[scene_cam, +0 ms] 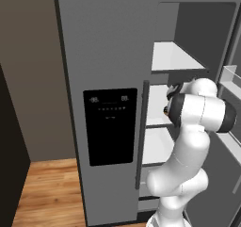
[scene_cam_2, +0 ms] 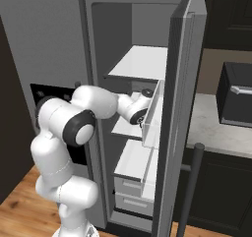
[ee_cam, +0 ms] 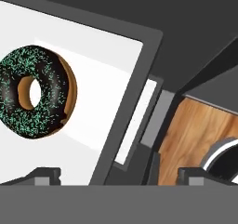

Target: Take the cake and donut from the fridge and place them on the empty tray on the dining counter.

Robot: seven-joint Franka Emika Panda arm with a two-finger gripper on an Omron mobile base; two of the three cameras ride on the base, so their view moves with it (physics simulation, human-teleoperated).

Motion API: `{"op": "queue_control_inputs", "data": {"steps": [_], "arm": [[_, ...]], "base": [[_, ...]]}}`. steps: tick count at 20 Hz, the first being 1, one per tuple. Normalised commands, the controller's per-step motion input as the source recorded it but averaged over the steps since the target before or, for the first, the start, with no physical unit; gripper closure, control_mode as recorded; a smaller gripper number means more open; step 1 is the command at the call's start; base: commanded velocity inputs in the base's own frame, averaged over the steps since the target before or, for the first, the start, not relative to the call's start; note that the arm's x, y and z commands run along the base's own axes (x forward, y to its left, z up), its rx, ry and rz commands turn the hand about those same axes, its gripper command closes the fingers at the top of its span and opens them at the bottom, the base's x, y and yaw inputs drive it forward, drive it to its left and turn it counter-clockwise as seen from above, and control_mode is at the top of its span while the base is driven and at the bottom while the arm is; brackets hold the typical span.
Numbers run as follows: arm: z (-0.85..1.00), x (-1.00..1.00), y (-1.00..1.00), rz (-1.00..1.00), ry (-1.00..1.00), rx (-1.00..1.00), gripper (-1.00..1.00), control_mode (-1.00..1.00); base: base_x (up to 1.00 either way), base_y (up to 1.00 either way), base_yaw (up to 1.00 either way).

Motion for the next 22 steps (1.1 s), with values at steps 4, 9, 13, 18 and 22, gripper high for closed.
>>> {"op": "queue_control_inputs", "data": {"steps": [4, 9, 13, 18, 22], "arm": [[-0.01, 0.28, -0.06, 0.04, -0.03, 0.04, -1.0, -1.0], [-0.14, 0.28, -0.02, 0.04, -0.02, 0.01, -1.0, -1.0], [-0.18, 0.3, -0.01, 0.04, 0.0, 0.0, -1.0, -1.0], [-0.24, 0.27, -0.04, 0.03, 0.0, 0.0, -1.0, -1.0], [-0.16, 0.26, -0.12, 0.03, 0.0, 0.01, -1.0, -1.0]], "base": [[0.0, 0.0, 0.0], [0.0, 0.0, 0.0], [0.0, 0.0, 0.0], [0.0, 0.0, 0.0], [0.0, 0.0, 0.0]]}}
